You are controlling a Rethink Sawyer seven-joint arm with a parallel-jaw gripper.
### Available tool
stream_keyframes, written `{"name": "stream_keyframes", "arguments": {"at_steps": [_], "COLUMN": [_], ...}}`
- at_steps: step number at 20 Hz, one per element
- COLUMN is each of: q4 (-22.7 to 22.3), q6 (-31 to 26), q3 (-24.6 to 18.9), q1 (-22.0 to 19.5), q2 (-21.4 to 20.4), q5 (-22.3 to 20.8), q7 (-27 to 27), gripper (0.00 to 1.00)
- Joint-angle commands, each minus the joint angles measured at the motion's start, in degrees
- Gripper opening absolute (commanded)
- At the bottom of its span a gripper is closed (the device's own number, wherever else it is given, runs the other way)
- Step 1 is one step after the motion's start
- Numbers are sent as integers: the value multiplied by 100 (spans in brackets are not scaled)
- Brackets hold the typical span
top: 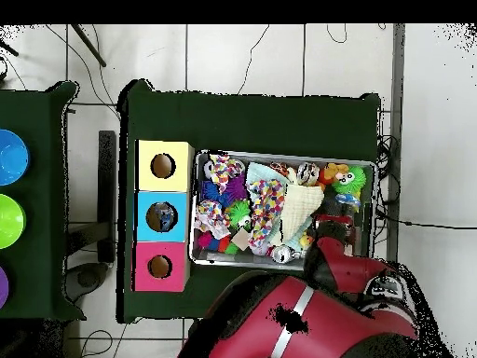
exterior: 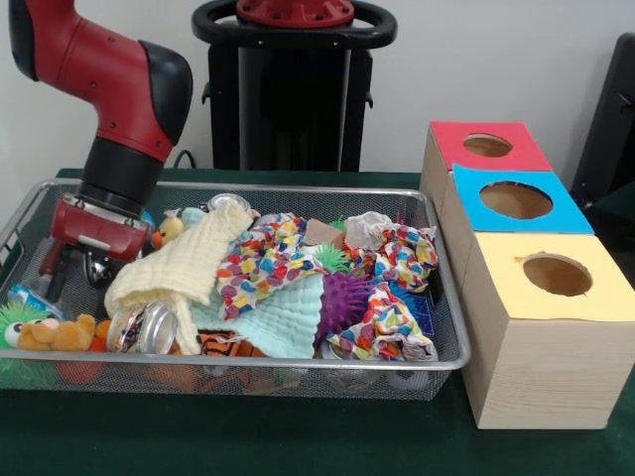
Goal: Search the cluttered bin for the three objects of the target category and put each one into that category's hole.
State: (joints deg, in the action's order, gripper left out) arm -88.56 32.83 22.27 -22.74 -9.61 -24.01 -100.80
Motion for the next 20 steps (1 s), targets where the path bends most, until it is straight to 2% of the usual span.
{"name": "stream_keyframes", "arguments": {"at_steps": [1,8,10,12,14,16,18,20], "q4": [460,438,314,-100,-694,-1219,-1576,-1842], "q6": [-449,-385,-327,-375,-453,-367,-227,-65], "q3": [-871,-775,-627,-218,343,931,1403,1782], "q1": [-87,-26,58,320,680,1082,1445,1779], "q2": [101,192,144,-151,-563,-793,-790,-603], "q5": [-116,110,284,592,907,1338,1819,2389], "q7": [-829,-813,-811,-801,-822,-824,-810,-830], "gripper": [100,100,100,100,100,100,100,100]}}
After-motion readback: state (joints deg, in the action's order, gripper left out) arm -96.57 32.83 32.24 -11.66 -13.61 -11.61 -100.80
